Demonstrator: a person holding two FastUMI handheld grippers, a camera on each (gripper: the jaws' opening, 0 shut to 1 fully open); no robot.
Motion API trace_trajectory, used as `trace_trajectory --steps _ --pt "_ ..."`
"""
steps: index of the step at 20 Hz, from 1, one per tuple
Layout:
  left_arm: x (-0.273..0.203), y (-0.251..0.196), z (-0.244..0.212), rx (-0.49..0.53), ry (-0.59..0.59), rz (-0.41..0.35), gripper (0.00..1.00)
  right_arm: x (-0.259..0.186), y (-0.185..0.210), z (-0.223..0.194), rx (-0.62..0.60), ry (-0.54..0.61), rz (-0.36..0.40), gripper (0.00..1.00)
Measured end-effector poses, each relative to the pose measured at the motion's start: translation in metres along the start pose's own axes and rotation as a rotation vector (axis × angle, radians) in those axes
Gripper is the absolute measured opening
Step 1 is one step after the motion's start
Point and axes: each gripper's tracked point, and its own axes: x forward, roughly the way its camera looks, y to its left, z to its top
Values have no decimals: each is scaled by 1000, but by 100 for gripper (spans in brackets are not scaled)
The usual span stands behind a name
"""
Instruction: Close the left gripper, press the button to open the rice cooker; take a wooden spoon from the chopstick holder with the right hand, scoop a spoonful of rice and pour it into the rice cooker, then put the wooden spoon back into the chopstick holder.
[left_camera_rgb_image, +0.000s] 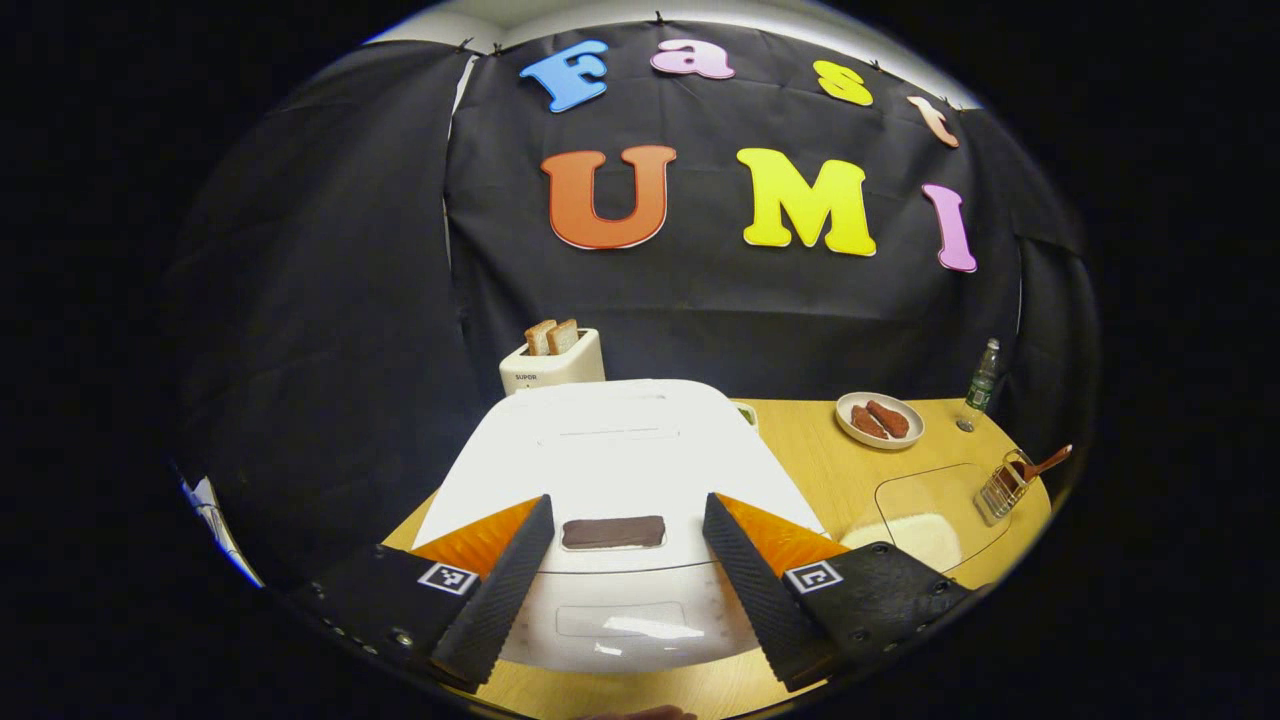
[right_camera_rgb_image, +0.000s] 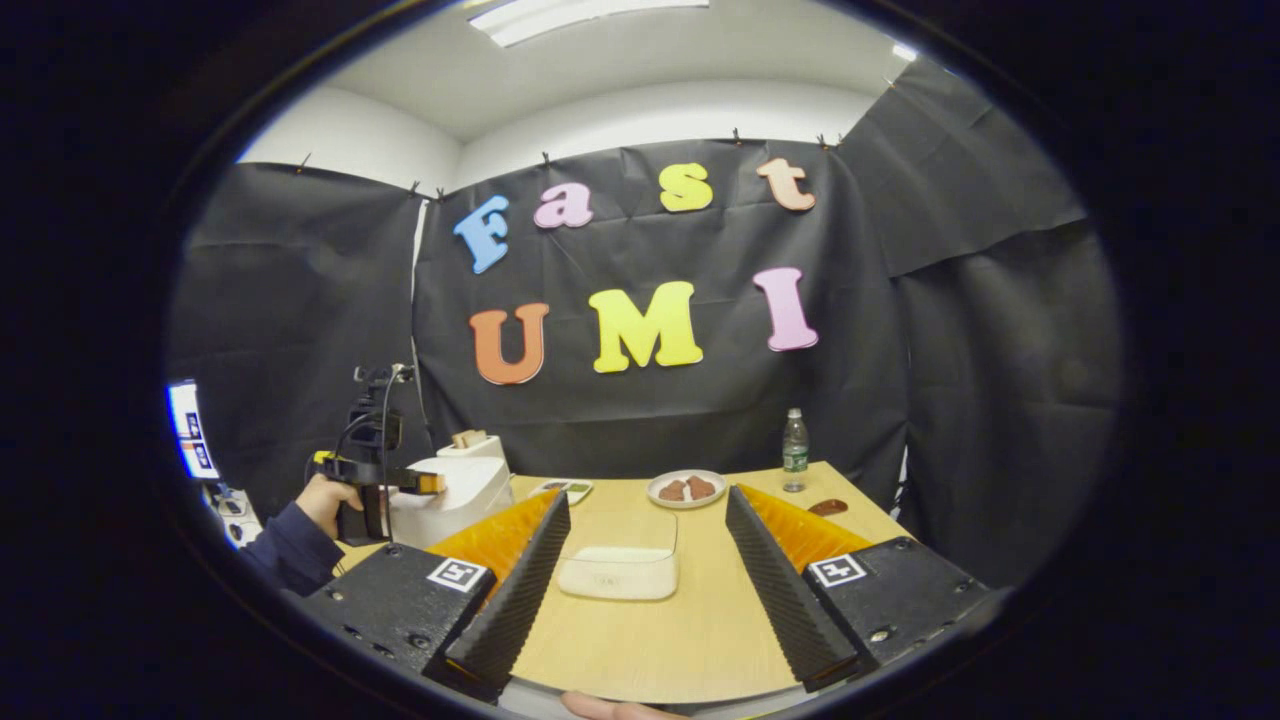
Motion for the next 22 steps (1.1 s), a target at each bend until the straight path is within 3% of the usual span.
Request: trace_trajectory --steps 10,11,14,17,18,22 --pt "-118 1 52 18 -286 66 95 -1 0 13 -56 -36 -28 100" --pt "-130 -4 50 4 -292 50 96 -1 -2 12 -62 -33 -44 96" --pt "-172 -29 44 -23 -328 -27 96 -7 -5 15 -78 -41 -65 100" --pt "-206 -37 32 -77 -355 -69 95 -11 -9 18 -76 -55 -75 96" --pt "-217 -42 31 -97 -361 -91 95 -14 -11 20 -76 -61 -82 100" --pt "-239 -35 30 -48 -399 -77 96 -25 -21 26 -88 -79 -126 100"
